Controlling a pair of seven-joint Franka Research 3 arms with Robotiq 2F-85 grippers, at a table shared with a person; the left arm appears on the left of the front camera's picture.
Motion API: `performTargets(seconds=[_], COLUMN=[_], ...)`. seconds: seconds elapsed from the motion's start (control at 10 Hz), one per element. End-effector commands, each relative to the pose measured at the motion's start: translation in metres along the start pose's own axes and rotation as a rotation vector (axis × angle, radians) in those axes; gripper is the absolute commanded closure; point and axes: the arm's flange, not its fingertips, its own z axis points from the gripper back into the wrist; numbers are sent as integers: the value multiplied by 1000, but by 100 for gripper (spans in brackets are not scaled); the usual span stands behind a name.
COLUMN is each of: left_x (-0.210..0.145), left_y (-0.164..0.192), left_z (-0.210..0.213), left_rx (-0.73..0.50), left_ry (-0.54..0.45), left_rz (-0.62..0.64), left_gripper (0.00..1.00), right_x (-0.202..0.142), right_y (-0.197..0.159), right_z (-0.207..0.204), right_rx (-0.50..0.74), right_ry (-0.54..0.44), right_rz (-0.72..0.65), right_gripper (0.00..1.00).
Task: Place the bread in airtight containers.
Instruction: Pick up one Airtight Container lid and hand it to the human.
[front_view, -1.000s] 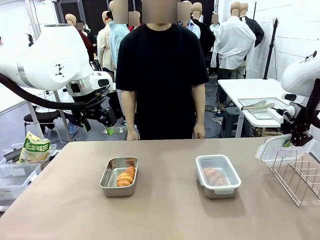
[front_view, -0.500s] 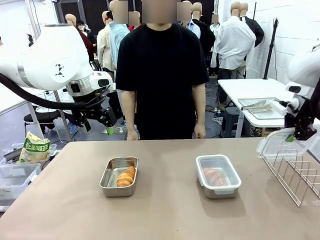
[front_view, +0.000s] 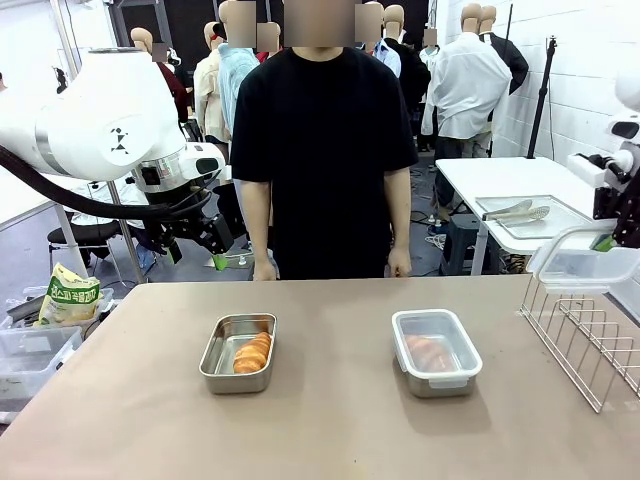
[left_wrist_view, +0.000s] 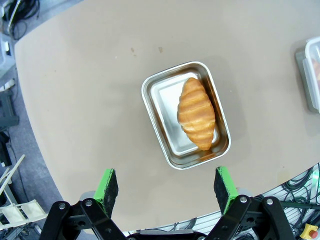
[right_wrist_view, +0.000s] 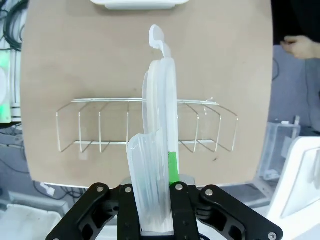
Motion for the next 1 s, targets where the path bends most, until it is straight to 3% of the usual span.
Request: performTargets(seconds=[0.0, 0.4, 0.6, 0.9], left_x=[0, 0, 0, 0], left_y=[0, 0, 0, 0], left_z=[1, 1, 1, 1], left_rx=[22, 22, 22, 22], left_ry=[3, 3, 3, 3], left_rz=[16, 16, 16, 16], left_gripper=[0, 0, 0, 0], right_x=[9, 62, 99, 148], right_y=[3, 11, -2, -28], right_z=[10, 55, 77, 100], right_rx=[-27, -242, -372, -458], right_ry=[-9, -29, -27, -19], right_rz=[24, 267, 399, 548], right_gripper=[100, 100, 100, 100])
